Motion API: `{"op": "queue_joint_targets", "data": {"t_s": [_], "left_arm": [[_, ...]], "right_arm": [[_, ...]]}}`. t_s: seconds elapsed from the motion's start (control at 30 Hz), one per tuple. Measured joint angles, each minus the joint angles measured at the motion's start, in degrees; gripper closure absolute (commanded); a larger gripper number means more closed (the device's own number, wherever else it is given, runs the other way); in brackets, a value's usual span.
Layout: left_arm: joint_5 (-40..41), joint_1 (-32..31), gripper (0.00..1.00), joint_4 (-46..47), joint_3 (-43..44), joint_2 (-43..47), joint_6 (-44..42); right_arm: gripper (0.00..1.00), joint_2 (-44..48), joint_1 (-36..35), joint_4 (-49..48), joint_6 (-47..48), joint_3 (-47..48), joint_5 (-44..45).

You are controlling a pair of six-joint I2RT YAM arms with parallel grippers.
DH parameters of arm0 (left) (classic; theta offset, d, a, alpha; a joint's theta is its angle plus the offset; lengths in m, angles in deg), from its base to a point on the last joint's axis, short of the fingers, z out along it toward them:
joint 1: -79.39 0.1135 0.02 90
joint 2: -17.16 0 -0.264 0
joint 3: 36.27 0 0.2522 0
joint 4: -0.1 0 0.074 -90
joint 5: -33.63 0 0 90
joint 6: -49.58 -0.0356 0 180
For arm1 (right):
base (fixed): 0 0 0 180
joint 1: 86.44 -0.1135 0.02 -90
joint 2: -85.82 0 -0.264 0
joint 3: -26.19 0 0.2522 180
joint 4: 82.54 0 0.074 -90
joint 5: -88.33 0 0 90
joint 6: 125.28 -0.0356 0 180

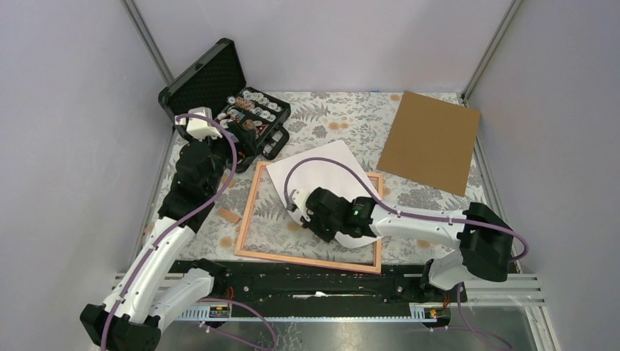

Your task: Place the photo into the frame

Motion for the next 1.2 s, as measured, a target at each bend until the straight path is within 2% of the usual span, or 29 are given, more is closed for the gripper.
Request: {"op": "queue_joint_targets", "data": {"t_s": [0.03, 0.1, 0.2, 0.3, 0.57, 0.73, 0.83, 0.97, 1.1, 1.2], "left_arm": [[0.0, 0.0, 0.01, 0.0, -0.2, 0.0, 0.0], [-0.2, 0.0, 0.02, 0.5, -0.2, 0.0, 0.0], [-0.7, 0.0, 0.01, 1.0, -0.2, 0.0, 0.0], [-1.3, 0.0, 0.01, 1.1, -0.2, -0.1, 0.0], [-3.2, 0.0, 0.01, 1.1, -0.2, -0.3, 0.5], [-4.3, 0.0, 0.01, 1.1, -0.2, -0.3, 0.9], [-4.7, -0.2, 0.01, 1.1, -0.2, -0.3, 0.9], [-5.1, -0.8, 0.01, 1.2, -0.2, -0.3, 0.9], [-5.8, -1.1, 0.01, 1.6, -0.2, -0.3, 0.9], [-6.1, -1.2, 0.01, 1.6, -0.2, -0.3, 0.9]], "right_arm": [[0.71, 0.0, -0.2, -0.3, 0.0, -0.8, 0.1], [0.53, 0.0, -0.2, -0.8, 0.0, -2.9, 0.7], [0.17, 0.6, -0.2, -1.2, -2.0, -5.0, 2.9], [0.01, 4.9, -0.2, -3.0, -5.2, -8.7, 3.1], [0.00, 19.5, -0.2, -7.0, -18.5, -12.2, 0.1], [0.00, 20.6, 2.8, -4.3, -26.2, -10.4, 5.0], [0.00, 17.9, 11.0, -2.4, -30.8, -9.4, 6.9], [0.00, 18.6, 26.1, 0.0, -37.9, -13.5, 7.5], [0.00, 27.8, 43.8, 2.1, -43.8, -23.6, 5.8], [0.00, 37.3, 53.6, 4.1, -46.4, -29.6, 4.4]]}}
